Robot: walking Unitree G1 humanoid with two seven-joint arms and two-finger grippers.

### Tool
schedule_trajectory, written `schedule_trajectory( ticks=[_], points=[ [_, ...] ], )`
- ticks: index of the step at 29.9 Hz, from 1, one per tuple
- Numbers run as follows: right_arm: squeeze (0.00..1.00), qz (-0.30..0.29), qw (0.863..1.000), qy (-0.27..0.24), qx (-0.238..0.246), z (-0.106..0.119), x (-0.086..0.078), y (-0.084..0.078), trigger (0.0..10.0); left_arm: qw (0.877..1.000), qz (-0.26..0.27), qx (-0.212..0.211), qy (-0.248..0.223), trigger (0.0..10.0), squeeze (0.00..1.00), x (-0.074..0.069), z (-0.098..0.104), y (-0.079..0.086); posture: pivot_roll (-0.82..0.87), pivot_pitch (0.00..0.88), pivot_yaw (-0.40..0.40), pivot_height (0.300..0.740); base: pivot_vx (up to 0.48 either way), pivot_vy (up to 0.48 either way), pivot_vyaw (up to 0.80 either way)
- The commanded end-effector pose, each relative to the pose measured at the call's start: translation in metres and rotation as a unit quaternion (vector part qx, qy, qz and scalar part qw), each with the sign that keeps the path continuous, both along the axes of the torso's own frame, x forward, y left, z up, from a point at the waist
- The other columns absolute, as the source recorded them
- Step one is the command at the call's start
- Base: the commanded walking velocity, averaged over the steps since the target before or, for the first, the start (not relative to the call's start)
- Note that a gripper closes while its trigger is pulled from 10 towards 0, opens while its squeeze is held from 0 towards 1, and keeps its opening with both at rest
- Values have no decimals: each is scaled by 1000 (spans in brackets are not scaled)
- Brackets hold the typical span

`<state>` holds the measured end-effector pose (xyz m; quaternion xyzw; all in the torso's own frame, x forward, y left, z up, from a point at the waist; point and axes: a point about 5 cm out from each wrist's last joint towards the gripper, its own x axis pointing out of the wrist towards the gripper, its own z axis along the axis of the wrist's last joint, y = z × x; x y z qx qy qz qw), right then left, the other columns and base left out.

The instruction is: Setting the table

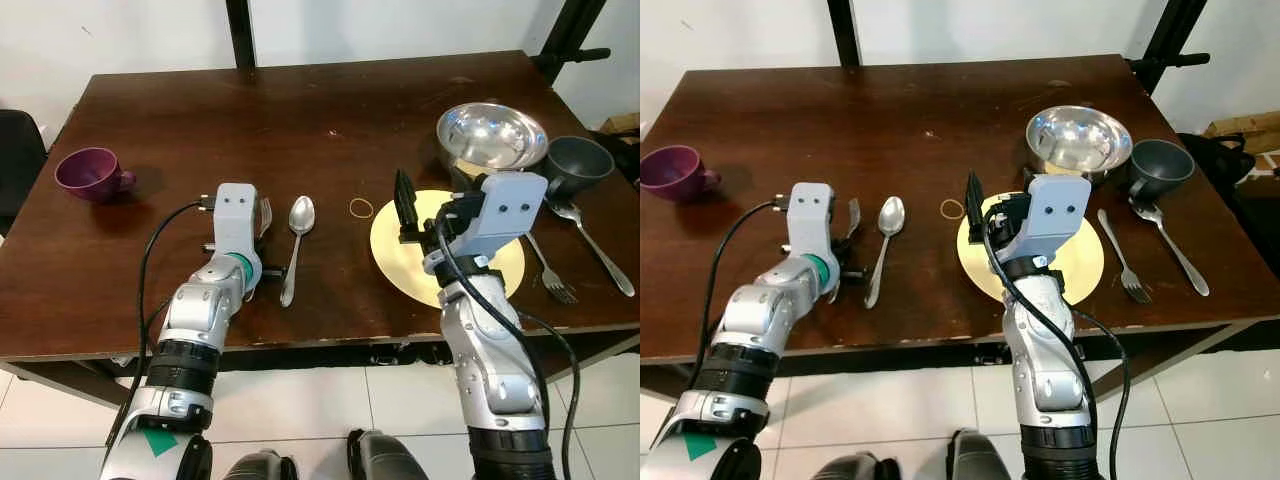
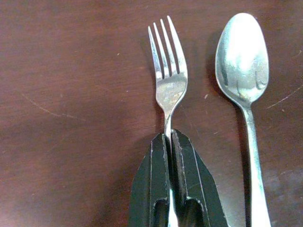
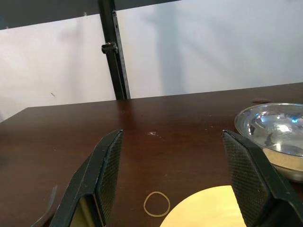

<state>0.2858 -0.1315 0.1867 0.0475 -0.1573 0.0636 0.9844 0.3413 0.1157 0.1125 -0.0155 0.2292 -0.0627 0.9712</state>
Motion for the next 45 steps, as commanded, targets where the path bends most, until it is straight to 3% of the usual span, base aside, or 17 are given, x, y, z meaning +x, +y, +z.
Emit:
schedule_trajectory(
  ticks=[1, 4, 5, 8, 9, 11, 15, 18, 19, 28, 29, 30, 38, 40, 41, 43, 45],
  points=[
    [0, -3, 1000, 2, 1, -1, 1, -1, 10000, 1000, -4, 18, -5, 10000, 533, 0, -3, 3, -131, 0, 98, 740, 0, 0, 0],
    [0, -3, 1000, 1, 1, -1, 1, -2, 10000, 1000, -5, 21, -10, 10000, 533, 1, -1, 2, -131, 0, 98, 740, 0, 0, 0],
    [0, -5, 1000, 1, 1, -1, 1, -3, 10000, 999, -7, 28, -19, 10000, 478, 2, 2, 2, -127, 0, 95, 740, 0, 0, 0],
    [0, -9, 1000, 1, 3, -1, 1, -3, 10000, 998, -5, 46, -35, 10000, 447, 2, 6, 4, -132, 0, 94, 740, 0, 0, 0],
    [0, -6, 1000, -1, 3, 0, 1, -3, 10000, 998, -2, 56, -42, 10000, 59, 2, 6, 5, -135, 0, 95, 740, 0, 0, 0],
    [0, -4, 1000, -3, 1, 1, 1, -3, 10000, 995, 4, 72, -62, 10000, 0, 2, 9, 5, -126, 0, 96, 740, 0, 0, 0],
    [0, -6, 1000, -2, 0, 0, 1, -6, 10000, 993, -2, 79, -91, 10000, 0, 1, 16, 2, -120, 0, 94, 740, 0, 0, 0],
    [0, -5, 1000, -3, 3, 0, 2, -4, 10000, 996, -2, 56, -73, 10000, 0, 2, 12, 1, -125, 0, 93, 740, 0, 0, 0],
    [0, -3, 1000, -4, 3, 1, 3, -3, 10000, 997, 0, 41, -62, 10000, 1000, 2, 10, 1, -127, 0, 92, 740, 0, 0, 0],
    [0, -5, 1000, -2, 2, 2, 1, -4, 10000, 999, 18, 26, -24, 10000, 1000, 1, -3, 1, -129, 5, 88, 740, 0, 0, 0],
    [0, -5, 1000, -2, 2, 1, 1, -5, 10000, 999, 20, 28, -18, 10000, 706, -1, -5, 3, -125, 4, 87, 740, 0, 0, 0],
    [0, -5, 1000, -1, 1, 1, 1, -5, 10000, 999, 22, 30, -12, 10000, 0, -2, -8, 4, -124, 3, 86, 740, 0, 0, 0],
    [0, 0, 1000, -1, 4, 1, 3, -2, 10000, 999, 22, -5, 40, 10000, 0, -4, -26, 6, -123, 6, 82, 740, 0, 0, 0],
    [0, 0, 1000, -1, 4, 1, 3, -1, 10000, 999, 20, -8, 44, 9490, 0, -4, -28, 6, -123, 6, 82, 740, 0, 0, 0],
    [0, 0, 1000, -1, 4, 1, 3, -2, 10000, 999, 20, -7, 48, 4941, 0, -4, -31, 7, -126, 4, 84, 740, 0, 0, 0],
    [0, -2, 1000, -1, 4, 1, 2, -2, 10000, 998, 18, -3, 53, 0, 0, -4, -35, 8, -130, 7, 86, 740, 0, 0, 0],
    [0, -2, 1000, -1, 4, 1, 2, -2, 10000, 998, 18, -3, 53, 0, 0, -4, -35, 8, -130, 7, 86, 740, 0, 0, 0]
  ],
)
